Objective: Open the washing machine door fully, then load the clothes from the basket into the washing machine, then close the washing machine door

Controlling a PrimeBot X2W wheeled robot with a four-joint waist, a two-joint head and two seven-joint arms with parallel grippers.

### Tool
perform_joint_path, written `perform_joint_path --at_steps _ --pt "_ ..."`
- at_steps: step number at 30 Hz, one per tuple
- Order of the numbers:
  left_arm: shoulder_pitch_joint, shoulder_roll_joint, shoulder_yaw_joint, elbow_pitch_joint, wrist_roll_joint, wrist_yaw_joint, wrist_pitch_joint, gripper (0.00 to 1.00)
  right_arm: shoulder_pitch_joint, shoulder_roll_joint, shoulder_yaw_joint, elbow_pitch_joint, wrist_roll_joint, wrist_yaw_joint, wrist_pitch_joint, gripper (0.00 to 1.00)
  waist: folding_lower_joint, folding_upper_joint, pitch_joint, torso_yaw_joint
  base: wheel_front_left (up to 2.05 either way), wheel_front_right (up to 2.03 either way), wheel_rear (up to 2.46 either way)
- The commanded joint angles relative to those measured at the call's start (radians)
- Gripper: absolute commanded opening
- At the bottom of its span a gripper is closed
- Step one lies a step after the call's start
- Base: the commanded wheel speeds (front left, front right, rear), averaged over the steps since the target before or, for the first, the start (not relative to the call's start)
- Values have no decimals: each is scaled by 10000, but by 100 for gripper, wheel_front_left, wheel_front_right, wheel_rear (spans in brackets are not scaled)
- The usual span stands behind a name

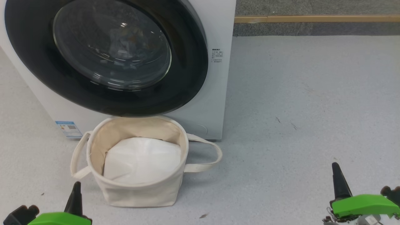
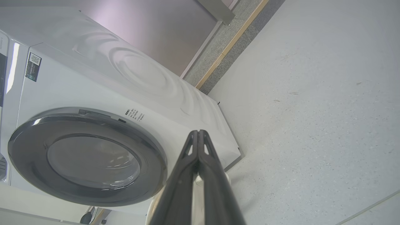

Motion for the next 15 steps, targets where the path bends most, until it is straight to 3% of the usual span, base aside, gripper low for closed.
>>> perform_joint_path --at_steps 1,15 --pt "-269 64 408 -355 -176 7 96 0 -469 -80 49 -378 290 2 85 0 0 -1 0 4 0 0 0" --pt "-163 -400 899 -597 -1135 8 490 0 -473 -96 48 -449 1765 2 423 0 0 -1 6 40 0 0 0"
